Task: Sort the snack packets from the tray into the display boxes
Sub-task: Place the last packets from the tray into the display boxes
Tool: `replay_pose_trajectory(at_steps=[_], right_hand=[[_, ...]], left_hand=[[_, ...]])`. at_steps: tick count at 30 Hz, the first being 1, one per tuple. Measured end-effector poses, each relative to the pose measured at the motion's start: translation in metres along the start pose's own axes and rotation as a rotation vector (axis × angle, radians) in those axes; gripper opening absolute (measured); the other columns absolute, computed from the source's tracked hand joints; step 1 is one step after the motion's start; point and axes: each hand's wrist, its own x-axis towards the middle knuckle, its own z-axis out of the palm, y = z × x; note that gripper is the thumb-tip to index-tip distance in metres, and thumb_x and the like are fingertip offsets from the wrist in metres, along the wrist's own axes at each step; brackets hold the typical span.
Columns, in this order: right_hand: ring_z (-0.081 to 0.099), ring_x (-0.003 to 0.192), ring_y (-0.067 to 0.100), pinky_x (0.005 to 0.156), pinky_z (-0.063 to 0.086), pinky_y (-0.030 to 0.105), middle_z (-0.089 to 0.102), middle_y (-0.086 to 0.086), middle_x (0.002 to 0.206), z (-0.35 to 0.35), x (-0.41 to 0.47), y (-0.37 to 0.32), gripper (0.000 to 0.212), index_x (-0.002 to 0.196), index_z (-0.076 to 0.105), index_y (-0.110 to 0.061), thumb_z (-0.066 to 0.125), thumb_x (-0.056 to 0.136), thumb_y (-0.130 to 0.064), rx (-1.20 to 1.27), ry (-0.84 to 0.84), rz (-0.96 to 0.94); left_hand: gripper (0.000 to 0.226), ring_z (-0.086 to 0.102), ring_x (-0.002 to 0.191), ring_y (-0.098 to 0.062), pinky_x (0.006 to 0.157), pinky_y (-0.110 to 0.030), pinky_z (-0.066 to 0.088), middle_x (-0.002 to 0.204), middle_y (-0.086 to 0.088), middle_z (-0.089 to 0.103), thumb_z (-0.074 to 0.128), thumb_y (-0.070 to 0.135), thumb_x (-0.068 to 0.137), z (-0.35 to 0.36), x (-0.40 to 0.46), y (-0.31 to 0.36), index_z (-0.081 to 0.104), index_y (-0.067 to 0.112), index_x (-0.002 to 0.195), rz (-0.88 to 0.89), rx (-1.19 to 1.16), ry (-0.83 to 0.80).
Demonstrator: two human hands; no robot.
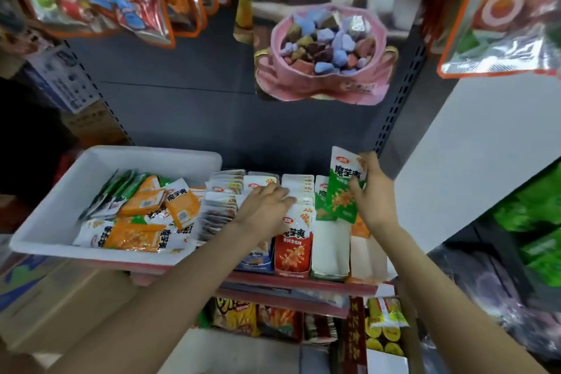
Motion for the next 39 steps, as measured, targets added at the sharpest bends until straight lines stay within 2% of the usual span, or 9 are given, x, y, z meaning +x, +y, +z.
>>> replay_pose_trajectory(at_steps=[5, 10, 14, 17, 22, 26, 28, 35, 39], right_hand=[[0.054, 0.084, 0.028, 0.062, 0.026, 0.029, 0.058, 0.013, 0.093, 0.026, -0.001, 0.012, 0.021, 0.108, 0.052, -0.005, 0.043, 0.09, 0.001, -0.112, -0.181, -0.024], [0.047, 0.105, 0.031, 0.085, 0.037, 0.034, 0.056, 0.015, 0.109, 0.033, 0.004, 0.026, 0.034, 0.116, 0.061, -0.006, 0.048, 0.086, 0.005, -0.419, -0.252, -0.07], [0.048, 0.106, 0.029, 0.081, 0.04, 0.036, 0.058, 0.01, 0.11, 0.032, 0.008, 0.029, 0.045, 0.122, 0.058, -0.014, 0.055, 0.082, 0.005, -0.597, -0.27, -0.14], [0.051, 0.101, 0.031, 0.08, 0.043, 0.037, 0.059, 0.01, 0.106, 0.034, 0.009, 0.027, 0.042, 0.114, 0.062, -0.014, 0.065, 0.075, 0.0, -0.662, -0.23, -0.202], [0.056, 0.088, 0.034, 0.075, 0.05, 0.04, 0.061, 0.015, 0.1, 0.042, -0.003, 0.007, 0.03, 0.099, 0.068, -0.007, 0.069, 0.071, 0.003, -0.451, -0.141, -0.264], [0.05, 0.11, 0.022, 0.09, 0.039, 0.026, 0.052, 0.005, 0.12, 0.054, -0.008, -0.031, 0.028, 0.115, 0.062, -0.013, 0.052, 0.09, -0.007, -0.278, -0.348, -0.202], [0.049, 0.114, 0.02, 0.092, 0.039, 0.026, 0.051, 0.004, 0.122, 0.064, -0.008, -0.056, 0.028, 0.117, 0.062, -0.014, 0.048, 0.093, -0.009, -0.229, -0.451, -0.224], [0.054, 0.107, 0.029, 0.087, 0.041, 0.035, 0.055, 0.012, 0.119, 0.147, -0.017, -0.165, 0.027, 0.115, 0.063, -0.009, 0.047, 0.093, -0.009, -0.163, -0.597, -0.359], [0.056, 0.108, 0.031, 0.086, 0.046, 0.036, 0.059, 0.015, 0.12, 0.22, -0.029, -0.215, 0.031, 0.118, 0.062, -0.011, 0.046, 0.092, -0.005, -0.184, -0.772, -0.356]], left_hand=[[0.06, 0.024, 0.137, -0.02, 0.111, -0.036, 0.021, 0.151, -0.001, 0.029, 0.055, 0.035, 0.091, 0.001, 0.001, -0.001, 0.032, 0.022, 0.144, 0.0, -0.005, 0.021], [0.058, 0.023, 0.137, -0.02, 0.111, -0.036, 0.02, 0.152, -0.001, 0.028, 0.053, 0.038, 0.092, 0.004, 0.004, -0.003, 0.032, 0.023, 0.144, -0.001, -0.007, 0.023], [0.057, 0.024, 0.137, -0.02, 0.111, -0.036, 0.021, 0.152, -0.001, 0.028, 0.051, 0.04, 0.093, 0.007, 0.005, -0.003, 0.033, 0.023, 0.143, -0.007, -0.008, 0.05], [0.056, 0.024, 0.137, -0.02, 0.111, -0.037, 0.021, 0.151, -0.001, 0.029, 0.051, 0.04, 0.093, 0.006, 0.003, -0.002, 0.033, 0.022, 0.143, -0.005, -0.023, 0.055], [0.045, 0.026, 0.135, -0.015, 0.109, -0.032, 0.021, 0.149, 0.001, 0.031, 0.048, 0.033, 0.094, 0.007, -0.004, -0.001, 0.043, 0.021, 0.137, -0.056, -0.204, 0.208], [0.03, 0.045, 0.12, -0.019, 0.101, -0.033, 0.035, 0.127, -0.002, 0.053, 0.054, 0.019, 0.091, 0.005, -0.026, -0.015, 0.059, 0.015, 0.12, -0.137, -0.375, 0.458], [0.026, 0.051, 0.112, -0.02, 0.096, -0.034, 0.042, 0.117, -0.003, 0.059, 0.057, 0.015, 0.088, 0.005, -0.043, -0.034, 0.062, 0.013, 0.113, -0.215, -0.456, 0.534], [0.02, 0.06, 0.086, -0.019, 0.068, -0.02, 0.043, 0.094, -0.002, 0.062, 0.053, 0.006, 0.092, 0.014, -0.113, -0.14, 0.061, 0.011, 0.11, -0.507, -0.775, 0.526], [0.019, 0.062, 0.088, -0.025, 0.079, -0.034, 0.051, 0.097, -0.009, 0.066, 0.053, 0.005, 0.091, 0.028, -0.139, -0.206, 0.062, 0.007, 0.108, -0.615, -0.82, 0.508]])
